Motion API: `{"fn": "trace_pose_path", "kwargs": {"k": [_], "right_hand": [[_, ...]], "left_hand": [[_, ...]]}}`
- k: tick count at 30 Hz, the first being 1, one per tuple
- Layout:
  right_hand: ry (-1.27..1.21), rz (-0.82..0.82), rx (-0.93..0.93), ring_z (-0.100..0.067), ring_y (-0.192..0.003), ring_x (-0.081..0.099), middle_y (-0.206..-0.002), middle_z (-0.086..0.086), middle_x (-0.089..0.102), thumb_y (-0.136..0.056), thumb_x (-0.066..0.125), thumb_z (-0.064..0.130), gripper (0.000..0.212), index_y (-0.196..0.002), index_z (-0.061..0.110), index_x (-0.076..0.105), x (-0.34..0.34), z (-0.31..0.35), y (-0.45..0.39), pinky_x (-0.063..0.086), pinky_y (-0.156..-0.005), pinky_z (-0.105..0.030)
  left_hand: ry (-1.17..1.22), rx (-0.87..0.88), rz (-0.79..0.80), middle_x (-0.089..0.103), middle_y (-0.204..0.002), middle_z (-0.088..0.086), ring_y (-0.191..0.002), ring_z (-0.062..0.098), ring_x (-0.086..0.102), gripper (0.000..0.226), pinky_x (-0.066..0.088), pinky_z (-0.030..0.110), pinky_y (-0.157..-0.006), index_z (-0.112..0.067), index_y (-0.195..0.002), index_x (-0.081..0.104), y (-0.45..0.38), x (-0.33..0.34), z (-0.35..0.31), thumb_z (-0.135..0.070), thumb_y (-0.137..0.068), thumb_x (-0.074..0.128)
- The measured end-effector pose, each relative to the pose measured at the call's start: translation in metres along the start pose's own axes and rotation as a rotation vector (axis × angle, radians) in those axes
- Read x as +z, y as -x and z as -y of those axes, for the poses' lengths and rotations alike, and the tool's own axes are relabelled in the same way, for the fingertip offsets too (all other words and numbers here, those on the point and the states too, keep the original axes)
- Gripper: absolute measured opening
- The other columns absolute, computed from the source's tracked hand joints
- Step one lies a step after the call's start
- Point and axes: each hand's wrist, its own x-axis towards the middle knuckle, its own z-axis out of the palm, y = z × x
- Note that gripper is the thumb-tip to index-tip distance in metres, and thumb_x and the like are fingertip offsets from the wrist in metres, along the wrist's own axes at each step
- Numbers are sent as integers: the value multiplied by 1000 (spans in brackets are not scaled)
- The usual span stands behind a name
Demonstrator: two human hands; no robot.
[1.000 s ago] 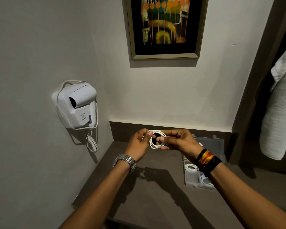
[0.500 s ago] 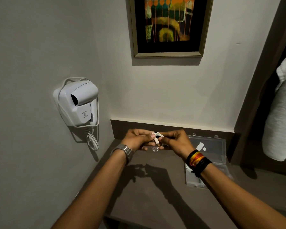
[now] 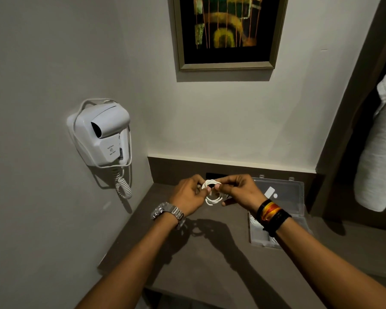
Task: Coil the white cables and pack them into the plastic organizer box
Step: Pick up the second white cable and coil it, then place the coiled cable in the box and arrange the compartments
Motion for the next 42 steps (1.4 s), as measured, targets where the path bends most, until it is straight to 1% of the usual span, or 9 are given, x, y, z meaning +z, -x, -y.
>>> {"fn": "trace_pose_path", "kwargs": {"k": [3,6,11,15,19,23,28,35,42], "right_hand": [[-41,-34,25,-23,-79,74,-93,-23,78,-91,72,4,14,-104,-1,77,-5,-9,2,62,-59,-28],[-133,-84,63,-22,-76,75,-84,-16,78,-88,76,4,15,-100,-4,76,-18,-20,2,62,-59,-27],[-183,-18,133,-25,-88,78,-98,-17,80,-82,82,5,30,-110,-3,75,-47,-43,4,63,-76,-31],[-135,21,167,-26,-93,78,-103,-18,79,-82,78,-6,34,-115,-2,73,-73,-69,2,63,-81,-30],[19,-97,226,-27,-83,76,-95,-20,80,-80,78,-10,32,-111,-2,73,-97,-97,-2,64,-79,-37],[131,-189,300,-30,-78,74,-95,-25,77,-82,72,-15,26,-107,-7,72,-123,-121,-12,64,-73,-39],[300,-258,395,-27,-75,74,-87,-19,78,-79,79,-7,16,-93,0,74,-150,-154,-23,64,-73,-40],[448,-254,479,-25,-70,70,-80,-12,76,-73,89,4,20,-84,8,72,-164,-196,-34,62,-75,-45],[751,-148,281,-19,-84,69,-88,-1,73,-80,84,17,8,-76,16,77,-159,-210,-28,58,-81,-34]], "left_hand": [[73,18,-29,66,-70,-3,-59,9,60,13,50,32,-54,-29,-90,63,0,14,4,-37,-81,66],[406,-18,130,71,-79,11,-65,13,61,14,53,34,-60,-22,-97,70,-4,26,7,-30,-86,71],[538,-104,159,72,-78,9,-66,15,64,20,56,30,-63,-13,-105,72,-7,53,9,-19,-87,73],[525,-150,183,72,-79,8,-68,23,69,31,60,37,-67,-30,-115,68,-11,89,11,-24,-85,74],[376,-115,204,72,-77,-8,-67,8,68,49,58,27,-65,-52,-127,53,-16,130,6,-36,-84,71],[203,-32,228,71,-72,-11,-64,6,67,51,60,30,-63,-56,-133,45,-26,171,-3,-42,-87,65],[194,-80,292,76,-93,-5,-76,17,71,41,62,41,-69,-54,-126,49,-32,226,-1,-40,-89,59],[-3,-197,392,70,-111,-1,-100,22,66,41,55,35,-85,-35,-125,61,-27,280,12,-50,-87,58],[-153,-107,238,66,-93,18,-78,36,66,25,51,37,-66,-1,-80,72,-22,299,16,-26,-82,74]]}}
